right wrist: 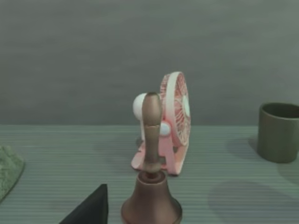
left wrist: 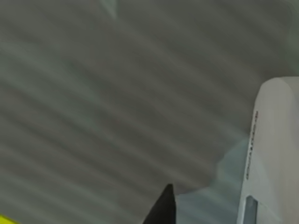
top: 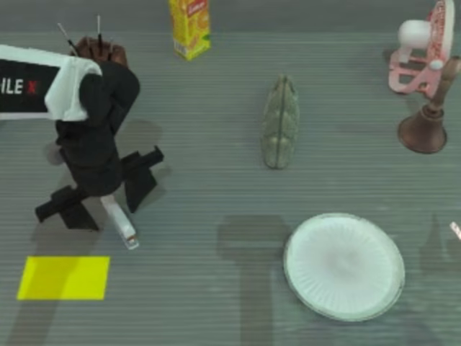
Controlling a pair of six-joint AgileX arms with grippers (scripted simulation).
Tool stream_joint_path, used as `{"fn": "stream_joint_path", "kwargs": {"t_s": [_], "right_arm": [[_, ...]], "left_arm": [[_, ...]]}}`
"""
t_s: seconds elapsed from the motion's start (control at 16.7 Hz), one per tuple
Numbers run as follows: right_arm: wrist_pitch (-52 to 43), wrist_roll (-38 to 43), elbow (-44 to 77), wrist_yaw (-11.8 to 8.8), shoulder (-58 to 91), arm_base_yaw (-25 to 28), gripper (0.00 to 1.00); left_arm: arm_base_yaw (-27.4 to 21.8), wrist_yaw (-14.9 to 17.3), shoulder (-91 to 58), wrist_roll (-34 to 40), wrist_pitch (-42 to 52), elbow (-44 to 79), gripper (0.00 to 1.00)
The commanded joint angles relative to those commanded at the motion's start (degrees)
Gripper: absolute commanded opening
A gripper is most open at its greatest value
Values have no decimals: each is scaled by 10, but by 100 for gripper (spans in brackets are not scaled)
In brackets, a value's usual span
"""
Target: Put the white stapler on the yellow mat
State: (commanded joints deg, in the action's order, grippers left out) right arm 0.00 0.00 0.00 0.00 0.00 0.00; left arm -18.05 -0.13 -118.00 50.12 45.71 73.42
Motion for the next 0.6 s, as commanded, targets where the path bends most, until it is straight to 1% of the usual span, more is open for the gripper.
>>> {"fn": "stream_joint_path", "kwargs": {"t_s": [0.3, 0.36, 0.6], "right_arm": [[0, 0, 0, 0, 0, 0, 100], [0, 0, 0, 0, 0, 0, 100], [0, 0, 0, 0, 0, 0, 100]], "left_arm": [[0, 0, 0, 0, 0, 0, 2], [0, 0, 0, 0, 0, 0, 0], [0, 0, 0, 0, 0, 0, 0]]}}
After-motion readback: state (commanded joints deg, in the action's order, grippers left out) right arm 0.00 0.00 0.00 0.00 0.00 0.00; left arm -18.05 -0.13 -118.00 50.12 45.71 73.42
